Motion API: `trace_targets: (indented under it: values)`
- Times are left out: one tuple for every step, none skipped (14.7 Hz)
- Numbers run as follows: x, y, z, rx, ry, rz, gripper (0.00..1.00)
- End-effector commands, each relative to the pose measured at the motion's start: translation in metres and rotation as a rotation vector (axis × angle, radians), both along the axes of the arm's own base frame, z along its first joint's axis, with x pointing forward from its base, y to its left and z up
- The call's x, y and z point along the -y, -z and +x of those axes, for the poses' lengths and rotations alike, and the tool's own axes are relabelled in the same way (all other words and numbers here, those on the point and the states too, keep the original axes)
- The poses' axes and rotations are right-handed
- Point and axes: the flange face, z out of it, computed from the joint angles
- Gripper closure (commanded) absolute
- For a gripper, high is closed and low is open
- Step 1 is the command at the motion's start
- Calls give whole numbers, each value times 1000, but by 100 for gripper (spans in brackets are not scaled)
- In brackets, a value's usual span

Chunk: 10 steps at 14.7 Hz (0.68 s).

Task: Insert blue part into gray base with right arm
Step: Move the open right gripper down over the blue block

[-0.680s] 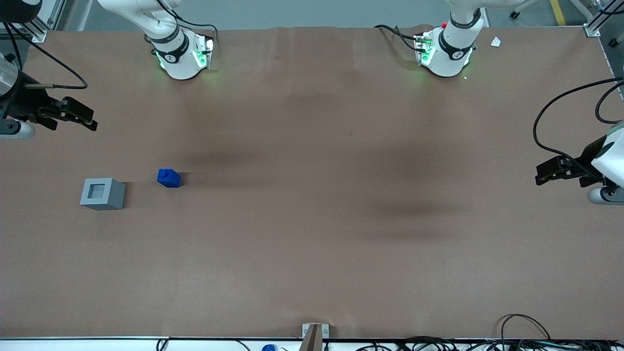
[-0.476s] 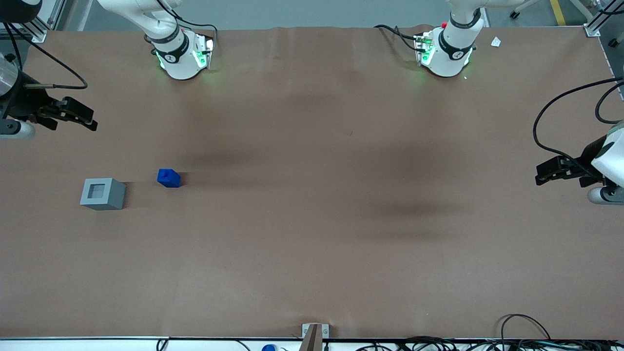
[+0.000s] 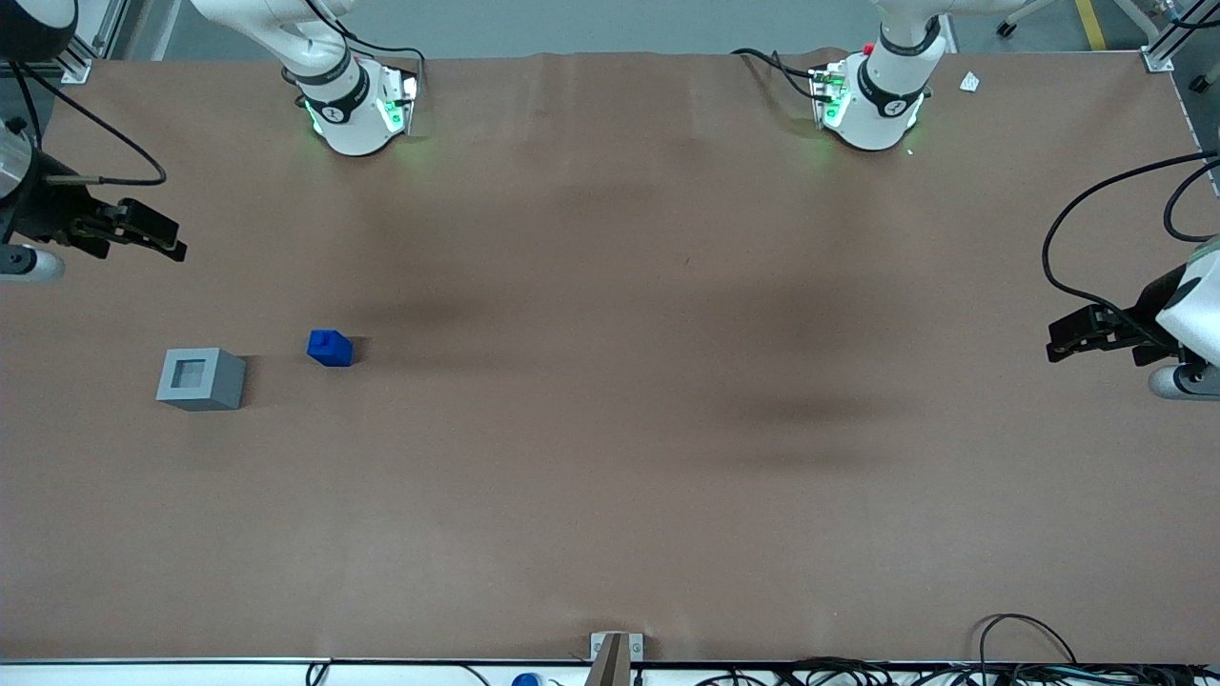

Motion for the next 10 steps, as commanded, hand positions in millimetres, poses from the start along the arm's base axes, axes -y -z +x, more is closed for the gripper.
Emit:
trace_targets:
  values:
    - [-2, 26, 7, -53, -2, -4, 0]
    - [-3, 34, 7, -61, -4, -4, 0]
    - [-3, 40, 7, -61, -3, -4, 0]
    - [-3, 49, 6, -62, -3, -4, 0]
    - [-3, 57, 5, -69, -3, -4, 0]
    - [-3, 66, 5, -72, -1, -4, 0]
    - [-3, 77, 3, -78, -1, -4, 0]
    - [-3, 90, 1, -82, -2, -4, 0]
    - [-3, 99, -1, -79, -3, -3, 0]
    - [-5, 105, -2, -76, -4, -3, 0]
